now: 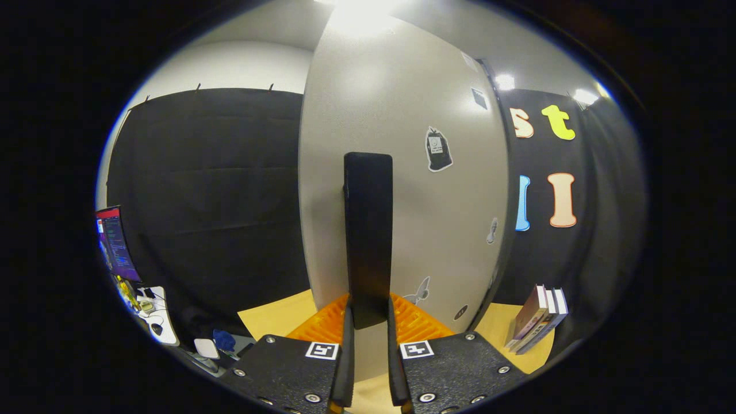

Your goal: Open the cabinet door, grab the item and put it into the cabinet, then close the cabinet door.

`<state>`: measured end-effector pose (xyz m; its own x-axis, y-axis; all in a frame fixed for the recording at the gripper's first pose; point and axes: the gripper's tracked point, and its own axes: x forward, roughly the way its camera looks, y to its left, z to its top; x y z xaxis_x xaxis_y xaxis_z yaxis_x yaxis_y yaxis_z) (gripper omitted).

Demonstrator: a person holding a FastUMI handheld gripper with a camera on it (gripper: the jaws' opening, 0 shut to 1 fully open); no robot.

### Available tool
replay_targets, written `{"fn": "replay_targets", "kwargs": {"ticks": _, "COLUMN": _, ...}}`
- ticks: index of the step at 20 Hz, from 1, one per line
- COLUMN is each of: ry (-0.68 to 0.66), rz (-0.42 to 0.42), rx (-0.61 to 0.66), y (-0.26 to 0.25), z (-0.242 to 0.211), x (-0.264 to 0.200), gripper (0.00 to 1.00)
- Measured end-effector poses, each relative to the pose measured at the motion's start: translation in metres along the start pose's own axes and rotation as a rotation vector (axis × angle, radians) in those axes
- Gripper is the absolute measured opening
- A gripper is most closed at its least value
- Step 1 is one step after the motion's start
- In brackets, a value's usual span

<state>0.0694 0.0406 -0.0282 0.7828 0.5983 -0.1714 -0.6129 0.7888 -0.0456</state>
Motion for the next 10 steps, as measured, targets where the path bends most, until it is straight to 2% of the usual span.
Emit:
{"fn": "replay_targets", "kwargs": {"ticks": 4, "ry": -0.002, "rz": -0.035, "rx": -0.003, "y": -0.008, "z": -0.001, "x": -0.006, "gripper": 0.27}}
{"fn": "replay_targets", "kwargs": {"ticks": 10, "ry": -0.024, "rz": -0.164, "rx": 0.067, "y": -0.021, "z": -0.003, "x": -0.017, "gripper": 0.33}}
